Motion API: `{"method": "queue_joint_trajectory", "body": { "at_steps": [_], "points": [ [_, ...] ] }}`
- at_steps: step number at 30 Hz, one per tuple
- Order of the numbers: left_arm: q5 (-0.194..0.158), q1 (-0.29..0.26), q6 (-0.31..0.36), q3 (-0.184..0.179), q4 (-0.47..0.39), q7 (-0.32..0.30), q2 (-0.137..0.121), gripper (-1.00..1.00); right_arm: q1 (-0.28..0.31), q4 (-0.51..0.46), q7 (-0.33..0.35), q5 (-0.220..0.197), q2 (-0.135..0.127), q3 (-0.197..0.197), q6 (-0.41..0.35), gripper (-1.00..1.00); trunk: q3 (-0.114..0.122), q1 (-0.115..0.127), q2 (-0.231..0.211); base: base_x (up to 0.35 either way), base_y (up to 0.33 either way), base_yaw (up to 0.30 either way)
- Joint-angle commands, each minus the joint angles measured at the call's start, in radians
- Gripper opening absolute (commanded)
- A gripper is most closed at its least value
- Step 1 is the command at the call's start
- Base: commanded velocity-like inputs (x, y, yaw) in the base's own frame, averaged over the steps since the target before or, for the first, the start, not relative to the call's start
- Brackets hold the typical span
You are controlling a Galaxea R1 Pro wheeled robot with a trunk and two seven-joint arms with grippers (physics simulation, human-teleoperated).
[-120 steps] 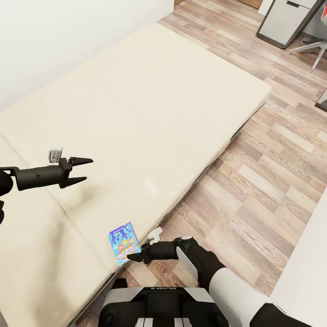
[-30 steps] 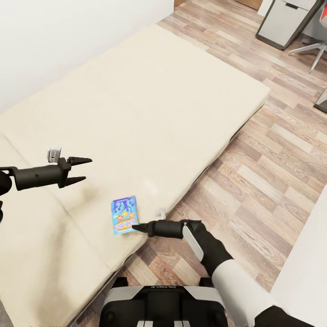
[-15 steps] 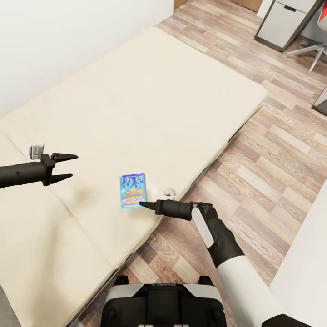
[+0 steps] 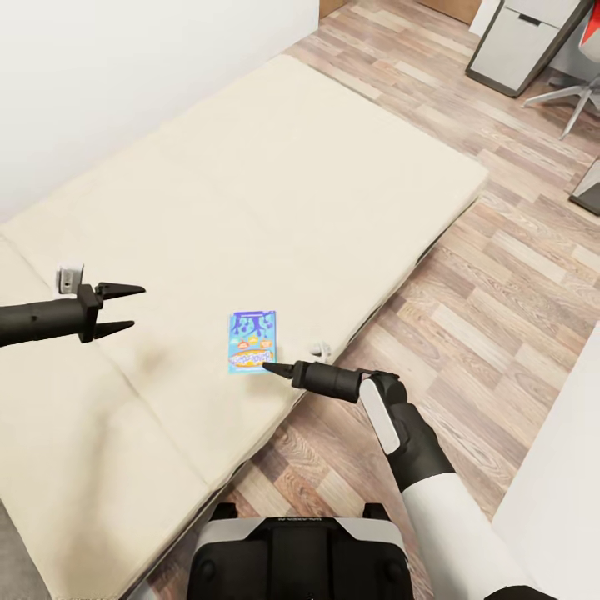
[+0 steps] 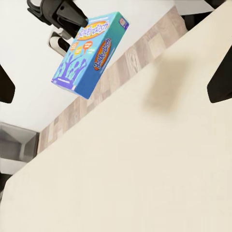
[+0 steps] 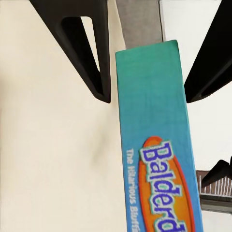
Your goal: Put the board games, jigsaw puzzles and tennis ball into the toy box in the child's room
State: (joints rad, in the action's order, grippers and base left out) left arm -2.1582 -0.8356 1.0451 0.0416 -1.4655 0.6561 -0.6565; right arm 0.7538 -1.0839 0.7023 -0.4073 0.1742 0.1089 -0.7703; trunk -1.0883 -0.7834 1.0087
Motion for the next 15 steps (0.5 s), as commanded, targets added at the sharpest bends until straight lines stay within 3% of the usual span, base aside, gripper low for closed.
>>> {"method": "queue_joint_trajectory", "body": {
  "at_steps": [1,11,15],
  "points": [
    [-0.009,-0.001,0.002,0.0,0.0,0.011,0.0,1.0,0.0,0.0,0.0,-0.003,0.0,-0.003,-0.006,-1.0,0.003,0.004,-0.007,0.0,0.0,0.0],
    [-0.008,0.0,0.002,-0.034,0.003,0.011,0.001,1.0,0.0,-0.001,-0.005,-0.003,0.0,-0.004,-0.006,-1.0,0.034,0.042,-0.077,0.0,0.0,0.0],
    [-0.008,0.0,0.002,-0.033,0.004,0.011,0.003,1.0,0.0,-0.001,-0.007,-0.003,0.0,-0.004,-0.006,-1.0,0.034,0.042,-0.077,0.0,0.0,0.0]
  ]
}}
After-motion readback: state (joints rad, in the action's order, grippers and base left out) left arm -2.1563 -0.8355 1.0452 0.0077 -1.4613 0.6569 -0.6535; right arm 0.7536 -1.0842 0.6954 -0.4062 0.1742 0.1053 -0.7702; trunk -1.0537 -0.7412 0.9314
